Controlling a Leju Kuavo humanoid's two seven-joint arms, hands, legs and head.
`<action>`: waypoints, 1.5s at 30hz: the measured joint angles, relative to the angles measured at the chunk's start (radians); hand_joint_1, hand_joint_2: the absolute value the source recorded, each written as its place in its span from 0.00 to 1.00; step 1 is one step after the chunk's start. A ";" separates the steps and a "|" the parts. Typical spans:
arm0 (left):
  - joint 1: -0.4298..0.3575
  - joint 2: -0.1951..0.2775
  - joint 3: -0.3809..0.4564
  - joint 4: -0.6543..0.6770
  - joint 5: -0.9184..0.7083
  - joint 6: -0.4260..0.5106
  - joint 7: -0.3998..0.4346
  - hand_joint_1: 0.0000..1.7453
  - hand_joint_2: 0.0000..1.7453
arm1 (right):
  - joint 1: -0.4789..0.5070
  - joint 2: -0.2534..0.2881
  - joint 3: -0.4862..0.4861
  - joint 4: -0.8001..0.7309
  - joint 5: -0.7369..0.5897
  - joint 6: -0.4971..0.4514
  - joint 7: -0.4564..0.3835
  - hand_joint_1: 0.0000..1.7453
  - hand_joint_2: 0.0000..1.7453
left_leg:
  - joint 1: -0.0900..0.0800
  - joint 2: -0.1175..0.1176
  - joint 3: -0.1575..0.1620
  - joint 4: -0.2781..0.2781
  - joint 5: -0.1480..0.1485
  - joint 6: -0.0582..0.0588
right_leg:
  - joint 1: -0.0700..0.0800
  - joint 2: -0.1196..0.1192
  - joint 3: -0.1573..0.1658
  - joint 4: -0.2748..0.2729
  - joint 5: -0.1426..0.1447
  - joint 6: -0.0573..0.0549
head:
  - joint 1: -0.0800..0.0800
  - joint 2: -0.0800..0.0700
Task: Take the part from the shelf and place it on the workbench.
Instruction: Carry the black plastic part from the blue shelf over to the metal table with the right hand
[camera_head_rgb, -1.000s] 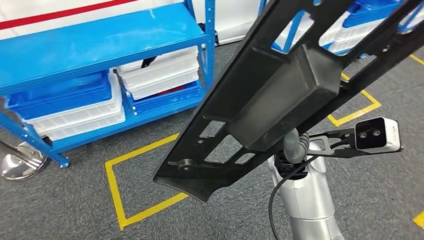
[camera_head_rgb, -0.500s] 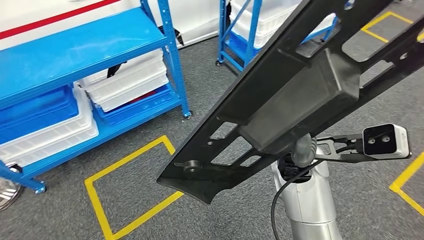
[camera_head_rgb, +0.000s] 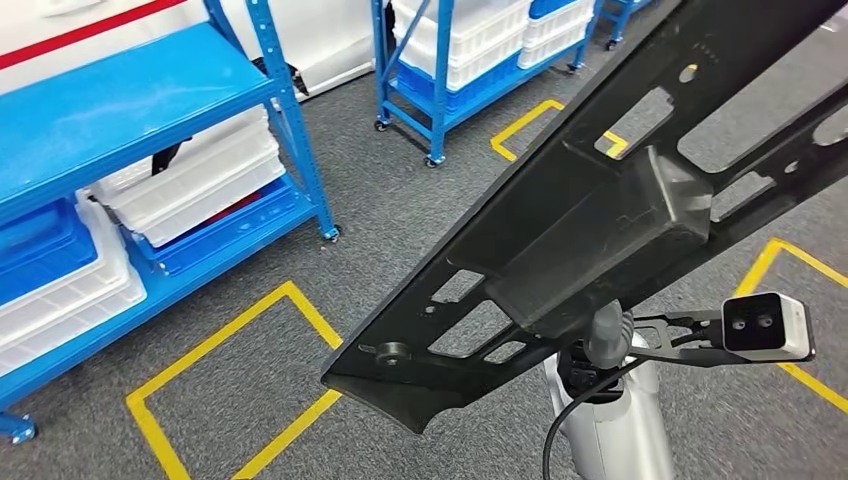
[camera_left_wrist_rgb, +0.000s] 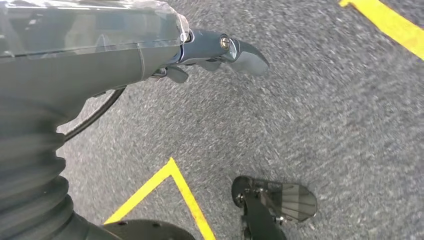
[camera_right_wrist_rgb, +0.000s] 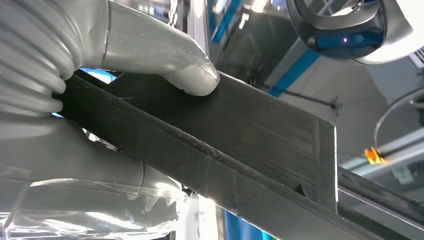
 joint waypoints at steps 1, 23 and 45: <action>-0.001 0.000 -0.001 0.000 -0.002 0.002 0.000 0.00 1.00 | 0.003 0.000 0.000 -0.004 0.004 -0.002 -0.005 1.00 1.00 | -0.001 0.009 0.000 0.004 -0.005 -0.005 | 0.001 -0.017 0.039 -0.066 0.021 -0.001 | 0.000 0.000; 0.005 0.004 -0.018 0.000 -0.029 0.010 0.040 0.00 1.00 | 0.065 0.001 -0.019 -0.045 0.105 -0.043 -0.073 1.00 1.00 | 0.002 -0.093 0.000 0.003 -0.005 -0.008 | 0.010 0.112 0.062 -0.148 0.047 -0.015 | 0.000 0.000; 0.014 -0.006 -0.018 0.000 -0.014 0.007 0.018 0.00 1.00 | 0.080 0.014 -0.018 -0.047 0.119 -0.077 -0.023 1.00 1.00 | -0.002 -0.048 -0.113 0.281 -0.132 -0.041 | 0.013 0.061 0.093 -0.168 0.041 -0.055 | 0.006 0.000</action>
